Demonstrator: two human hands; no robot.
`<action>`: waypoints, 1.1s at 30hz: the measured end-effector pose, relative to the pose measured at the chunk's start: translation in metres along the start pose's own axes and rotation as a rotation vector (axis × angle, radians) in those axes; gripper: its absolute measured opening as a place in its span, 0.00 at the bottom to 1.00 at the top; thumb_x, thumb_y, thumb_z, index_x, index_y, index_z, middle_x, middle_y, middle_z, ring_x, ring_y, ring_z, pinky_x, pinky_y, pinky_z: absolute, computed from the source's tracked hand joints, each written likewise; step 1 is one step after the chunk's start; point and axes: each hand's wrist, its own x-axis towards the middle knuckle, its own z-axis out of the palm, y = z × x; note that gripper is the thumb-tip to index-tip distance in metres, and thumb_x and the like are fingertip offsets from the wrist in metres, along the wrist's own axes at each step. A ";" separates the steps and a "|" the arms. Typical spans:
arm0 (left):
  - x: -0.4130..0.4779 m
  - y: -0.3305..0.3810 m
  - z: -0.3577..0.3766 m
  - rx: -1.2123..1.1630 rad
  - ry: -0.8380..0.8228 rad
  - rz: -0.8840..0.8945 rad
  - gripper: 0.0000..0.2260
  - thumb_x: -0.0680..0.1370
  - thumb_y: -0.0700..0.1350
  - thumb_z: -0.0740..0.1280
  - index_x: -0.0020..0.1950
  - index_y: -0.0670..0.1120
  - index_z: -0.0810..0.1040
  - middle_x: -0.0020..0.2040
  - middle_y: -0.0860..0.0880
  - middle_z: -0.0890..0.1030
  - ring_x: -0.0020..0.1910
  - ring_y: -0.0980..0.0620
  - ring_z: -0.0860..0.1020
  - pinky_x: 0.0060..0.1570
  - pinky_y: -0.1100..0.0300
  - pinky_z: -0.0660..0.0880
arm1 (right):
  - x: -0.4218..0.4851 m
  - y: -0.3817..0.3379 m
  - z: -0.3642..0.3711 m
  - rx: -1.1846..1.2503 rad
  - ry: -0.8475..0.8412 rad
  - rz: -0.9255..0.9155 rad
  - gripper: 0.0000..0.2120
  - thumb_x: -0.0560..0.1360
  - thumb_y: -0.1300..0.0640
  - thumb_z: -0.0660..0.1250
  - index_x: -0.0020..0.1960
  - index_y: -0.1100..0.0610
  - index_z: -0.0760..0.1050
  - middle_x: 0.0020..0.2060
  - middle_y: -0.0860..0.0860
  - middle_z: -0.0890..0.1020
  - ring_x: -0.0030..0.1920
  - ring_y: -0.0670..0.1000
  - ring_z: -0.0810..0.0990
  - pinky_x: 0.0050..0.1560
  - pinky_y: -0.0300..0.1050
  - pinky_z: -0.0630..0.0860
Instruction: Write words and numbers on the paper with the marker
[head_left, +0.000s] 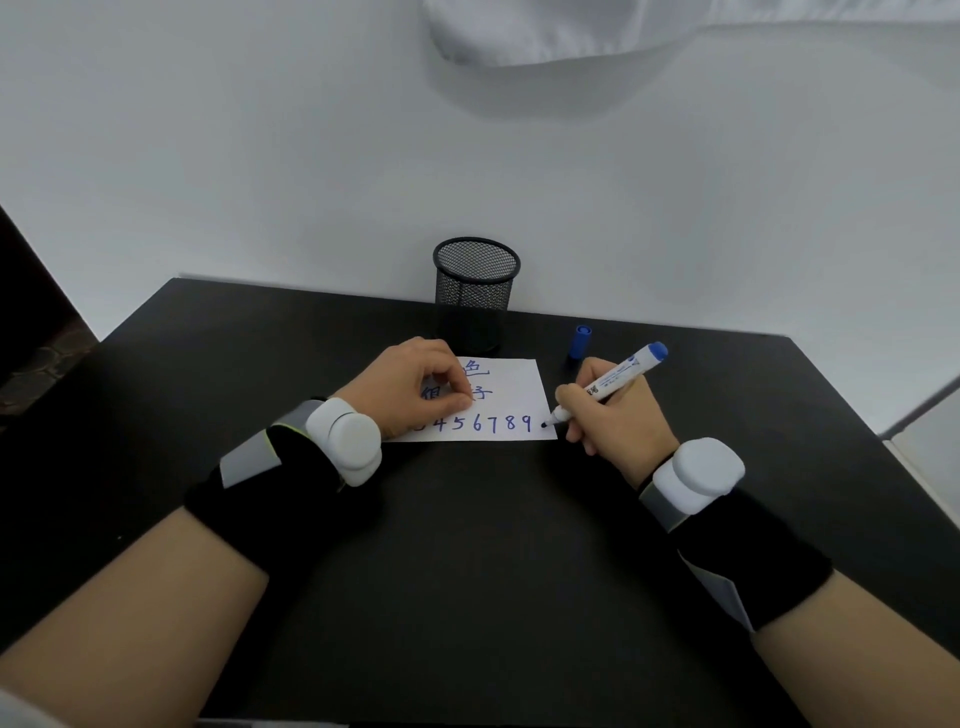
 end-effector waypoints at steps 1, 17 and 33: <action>0.000 0.000 0.000 0.001 -0.005 -0.004 0.04 0.74 0.49 0.71 0.47 0.52 0.81 0.49 0.56 0.77 0.52 0.56 0.74 0.53 0.65 0.71 | 0.000 0.001 0.000 0.005 0.009 -0.004 0.10 0.74 0.62 0.67 0.36 0.59 0.70 0.28 0.59 0.79 0.21 0.47 0.73 0.24 0.37 0.71; 0.000 0.000 0.000 0.012 0.009 0.012 0.04 0.74 0.49 0.71 0.47 0.52 0.81 0.49 0.55 0.78 0.51 0.55 0.74 0.54 0.59 0.72 | 0.002 0.010 0.002 -0.037 0.057 -0.089 0.13 0.77 0.56 0.67 0.41 0.65 0.71 0.27 0.56 0.80 0.23 0.43 0.74 0.27 0.35 0.72; 0.001 -0.002 0.001 0.005 0.007 0.024 0.03 0.73 0.49 0.71 0.46 0.52 0.81 0.47 0.57 0.78 0.50 0.57 0.74 0.51 0.65 0.70 | 0.030 -0.002 0.015 0.088 0.116 -0.078 0.13 0.76 0.54 0.69 0.40 0.61 0.72 0.27 0.54 0.80 0.22 0.46 0.72 0.23 0.36 0.69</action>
